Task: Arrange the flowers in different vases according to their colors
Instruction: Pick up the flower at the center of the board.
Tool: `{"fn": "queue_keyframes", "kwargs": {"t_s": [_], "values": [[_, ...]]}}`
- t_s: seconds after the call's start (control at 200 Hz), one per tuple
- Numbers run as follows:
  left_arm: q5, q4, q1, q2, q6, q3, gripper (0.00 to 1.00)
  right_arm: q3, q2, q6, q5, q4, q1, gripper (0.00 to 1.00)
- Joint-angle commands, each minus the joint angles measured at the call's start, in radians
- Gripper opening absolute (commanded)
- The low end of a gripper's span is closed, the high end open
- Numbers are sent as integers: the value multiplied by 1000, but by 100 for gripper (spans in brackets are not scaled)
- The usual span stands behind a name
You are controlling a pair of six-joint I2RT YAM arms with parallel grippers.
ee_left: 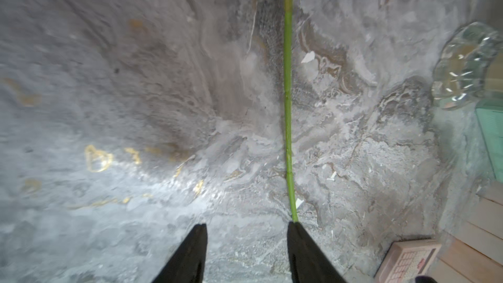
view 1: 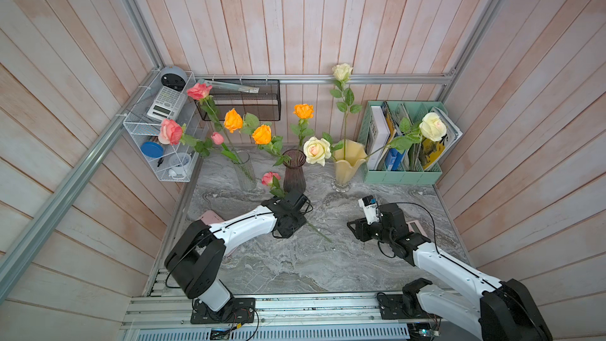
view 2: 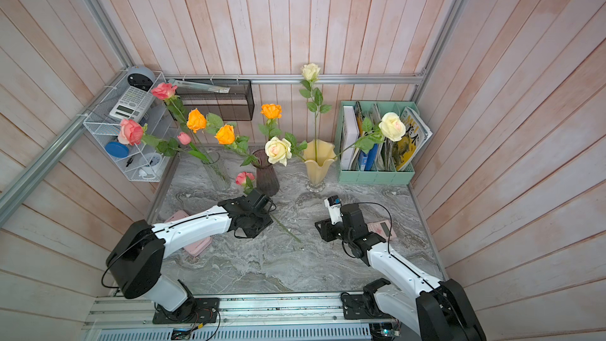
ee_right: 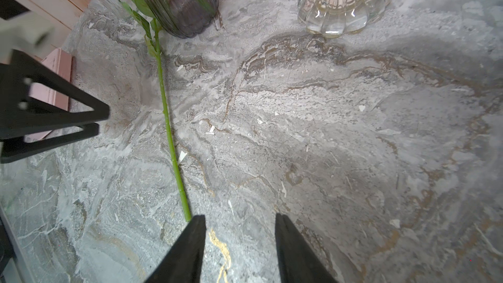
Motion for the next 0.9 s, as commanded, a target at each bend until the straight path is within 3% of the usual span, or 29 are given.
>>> {"fn": "queue_keyframes", "kwargs": {"t_s": [0.0, 0.505, 0.895], "values": [[91, -20, 19, 68, 12, 83, 52, -23, -29, 7, 4, 27, -2, 48], [152, -195, 102, 252, 86, 283, 51, -67, -98, -9, 11, 67, -4, 48], [145, -261, 135, 299, 125, 335, 49, -73, -118, -20, 15, 69, -3, 48]]}}
